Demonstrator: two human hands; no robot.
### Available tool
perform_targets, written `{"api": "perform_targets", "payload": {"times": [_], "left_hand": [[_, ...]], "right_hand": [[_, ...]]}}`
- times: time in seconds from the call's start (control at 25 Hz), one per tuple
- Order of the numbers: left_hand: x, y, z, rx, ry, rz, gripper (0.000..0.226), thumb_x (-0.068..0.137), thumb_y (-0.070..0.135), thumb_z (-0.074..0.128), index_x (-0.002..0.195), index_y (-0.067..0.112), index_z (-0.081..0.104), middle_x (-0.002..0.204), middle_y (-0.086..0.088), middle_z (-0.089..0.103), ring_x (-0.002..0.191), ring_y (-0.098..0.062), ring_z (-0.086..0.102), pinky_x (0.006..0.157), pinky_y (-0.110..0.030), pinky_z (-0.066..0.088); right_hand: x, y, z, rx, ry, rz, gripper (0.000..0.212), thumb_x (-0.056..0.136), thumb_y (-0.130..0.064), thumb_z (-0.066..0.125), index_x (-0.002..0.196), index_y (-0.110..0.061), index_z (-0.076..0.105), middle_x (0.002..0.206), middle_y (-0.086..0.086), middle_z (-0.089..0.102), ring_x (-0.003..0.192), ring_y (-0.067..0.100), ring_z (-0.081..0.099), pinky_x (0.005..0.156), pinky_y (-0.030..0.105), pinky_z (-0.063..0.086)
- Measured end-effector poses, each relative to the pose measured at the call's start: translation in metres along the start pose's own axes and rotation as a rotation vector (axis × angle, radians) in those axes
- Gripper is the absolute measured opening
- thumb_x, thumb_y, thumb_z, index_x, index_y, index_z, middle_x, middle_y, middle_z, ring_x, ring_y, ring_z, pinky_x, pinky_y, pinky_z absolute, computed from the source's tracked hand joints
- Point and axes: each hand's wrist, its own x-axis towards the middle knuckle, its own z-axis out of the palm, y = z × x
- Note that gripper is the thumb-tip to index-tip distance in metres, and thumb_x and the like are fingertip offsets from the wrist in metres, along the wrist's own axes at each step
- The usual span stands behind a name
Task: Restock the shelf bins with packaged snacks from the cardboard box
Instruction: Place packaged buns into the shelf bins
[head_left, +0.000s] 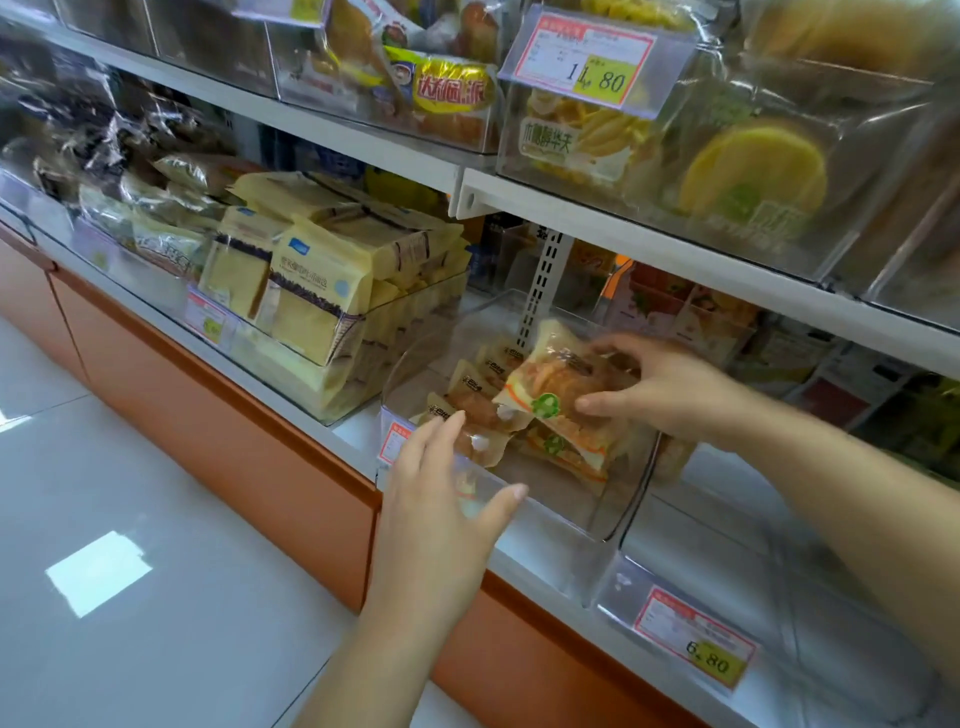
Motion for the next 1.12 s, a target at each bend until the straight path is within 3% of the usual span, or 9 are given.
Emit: {"api": "perform_targets", "payload": {"times": [0.12,0.2,0.4,0.6,0.72,0.8,0.88,1.0,1.12], "left_hand": [[0.003,-0.012,0.014,0.327,-0.077,0.081,0.084,0.084,0.059,0.064,0.151,0.045,0.016,0.163,0.016,-0.004,0.150,-0.009,-0.013,0.120,-0.034,0.009],[0.003,-0.014,0.020,0.417,-0.109,0.090,0.083,0.085,0.061,0.059,0.152,0.046,0.011,0.163,0.013,-0.012,0.147,-0.011,-0.024,0.121,-0.035,0.002],[0.005,-0.018,0.022,0.472,-0.107,0.096,0.085,0.087,0.061,0.058,0.152,0.046,0.005,0.162,0.013,-0.016,0.145,-0.011,-0.029,0.121,-0.035,0.002],[0.004,-0.020,0.018,0.448,-0.142,0.092,0.084,0.087,0.055,0.062,0.153,0.044,0.011,0.163,0.013,-0.013,0.147,-0.010,-0.025,0.124,-0.041,0.009],[-0.002,-0.015,0.014,0.408,-0.151,0.091,0.083,0.087,0.051,0.064,0.153,0.044,0.012,0.163,0.012,-0.012,0.149,-0.010,-0.018,0.124,-0.041,0.010],[-0.012,-0.009,0.011,0.406,-0.156,0.112,0.083,0.088,0.051,0.064,0.153,0.043,0.014,0.164,0.010,-0.010,0.150,-0.012,-0.012,0.124,-0.040,0.010],[-0.027,0.002,0.011,0.403,-0.150,0.150,0.079,0.087,0.049,0.065,0.152,0.039,0.023,0.165,0.006,-0.002,0.152,-0.015,-0.003,0.123,-0.039,0.013],[-0.060,0.024,0.013,0.401,-0.165,0.261,0.066,0.086,0.040,0.068,0.146,0.031,0.042,0.159,0.003,0.027,0.148,-0.017,0.022,0.117,-0.038,0.025],[-0.109,0.048,0.028,0.371,-0.343,0.373,0.051,0.088,0.036,0.067,0.137,0.030,0.053,0.141,0.008,0.053,0.131,-0.013,0.046,0.107,-0.029,0.035]], "right_hand": [[0.027,0.018,0.010,-0.284,-0.146,0.184,0.058,0.074,-0.044,0.079,0.123,-0.026,0.054,0.110,-0.006,0.059,0.094,0.012,0.057,0.080,0.027,0.049],[0.043,0.019,0.028,-0.398,-0.249,0.195,0.056,0.076,-0.045,0.077,0.121,-0.020,0.056,0.108,-0.003,0.062,0.094,0.016,0.059,0.080,0.029,0.051],[0.064,0.021,0.058,-0.516,-0.399,0.211,0.050,0.080,-0.044,0.074,0.118,-0.012,0.064,0.093,-0.003,0.071,0.087,0.015,0.066,0.069,0.024,0.049],[0.063,0.017,0.068,-0.585,-0.365,0.238,0.045,0.078,-0.042,0.076,0.109,-0.011,0.066,0.093,0.001,0.071,0.077,0.016,0.064,0.059,0.024,0.047],[0.040,0.004,0.057,-0.525,-0.233,0.173,0.048,0.081,-0.041,0.074,0.115,-0.013,0.059,0.084,0.000,0.066,0.069,0.014,0.062,0.054,0.024,0.045],[0.010,0.000,0.043,-0.360,-0.011,0.084,0.058,0.084,-0.041,0.068,0.134,-0.023,0.046,0.106,-0.001,0.064,0.086,0.016,0.063,0.066,0.027,0.048],[-0.039,0.000,0.031,-0.163,0.247,-0.001,0.049,0.090,-0.036,0.062,0.135,-0.029,0.046,0.122,-0.005,0.059,0.105,0.016,0.058,0.081,0.028,0.046],[-0.133,0.007,0.030,0.143,0.476,-0.110,0.032,0.092,-0.025,0.061,0.123,-0.029,0.056,0.109,-0.010,0.062,0.098,0.008,0.058,0.081,0.022,0.045],[-0.219,0.045,0.050,0.317,0.443,-0.023,0.021,0.092,-0.015,0.059,0.108,-0.029,0.063,0.092,-0.008,0.066,0.081,0.009,0.063,0.075,0.025,0.051]]}}
